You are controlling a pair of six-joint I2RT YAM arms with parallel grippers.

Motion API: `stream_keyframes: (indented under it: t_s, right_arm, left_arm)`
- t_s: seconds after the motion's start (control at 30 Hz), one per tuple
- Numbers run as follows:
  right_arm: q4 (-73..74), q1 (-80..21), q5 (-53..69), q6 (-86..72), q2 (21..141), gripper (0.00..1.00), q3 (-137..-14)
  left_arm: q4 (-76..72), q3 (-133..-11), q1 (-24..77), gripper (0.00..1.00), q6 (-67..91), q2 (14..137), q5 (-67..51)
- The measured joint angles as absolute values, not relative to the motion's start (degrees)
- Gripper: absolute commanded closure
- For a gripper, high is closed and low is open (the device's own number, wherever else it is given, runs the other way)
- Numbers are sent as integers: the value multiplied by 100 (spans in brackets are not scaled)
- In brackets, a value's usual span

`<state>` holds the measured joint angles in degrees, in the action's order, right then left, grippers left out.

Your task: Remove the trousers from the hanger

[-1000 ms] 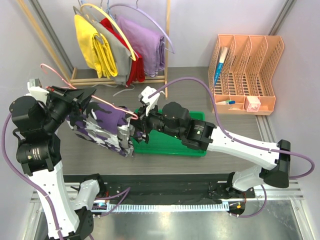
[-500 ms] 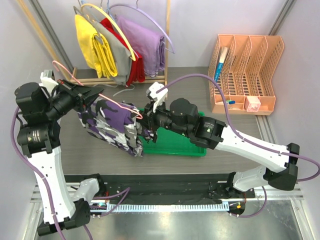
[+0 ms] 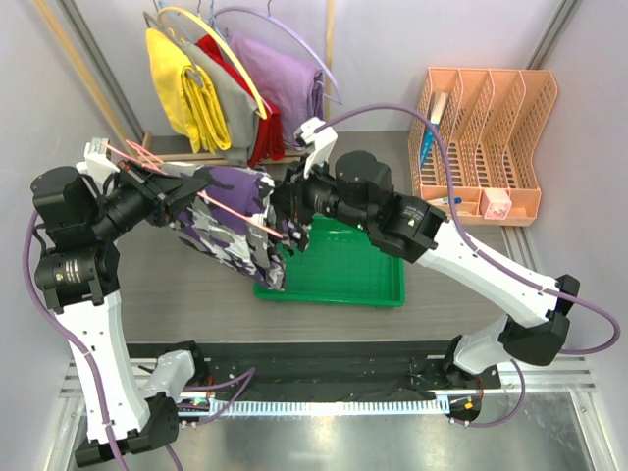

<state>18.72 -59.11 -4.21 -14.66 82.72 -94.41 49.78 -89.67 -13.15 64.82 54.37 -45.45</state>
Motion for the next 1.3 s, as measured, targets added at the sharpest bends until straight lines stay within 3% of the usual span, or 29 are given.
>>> stream_keyframes:
  t_s: [0.47,1.3]
  right_arm:
    - [2034,-5730,-169,-2265,8908,99,-11109]
    - [2104,-5680,-1004,-2768,10025,99,-13795]
  left_arm:
    - [4991,-8659,-1315,100,6160,5249,-4718]
    - [4860,-7526,-1315,100,6095,4453,-4910]
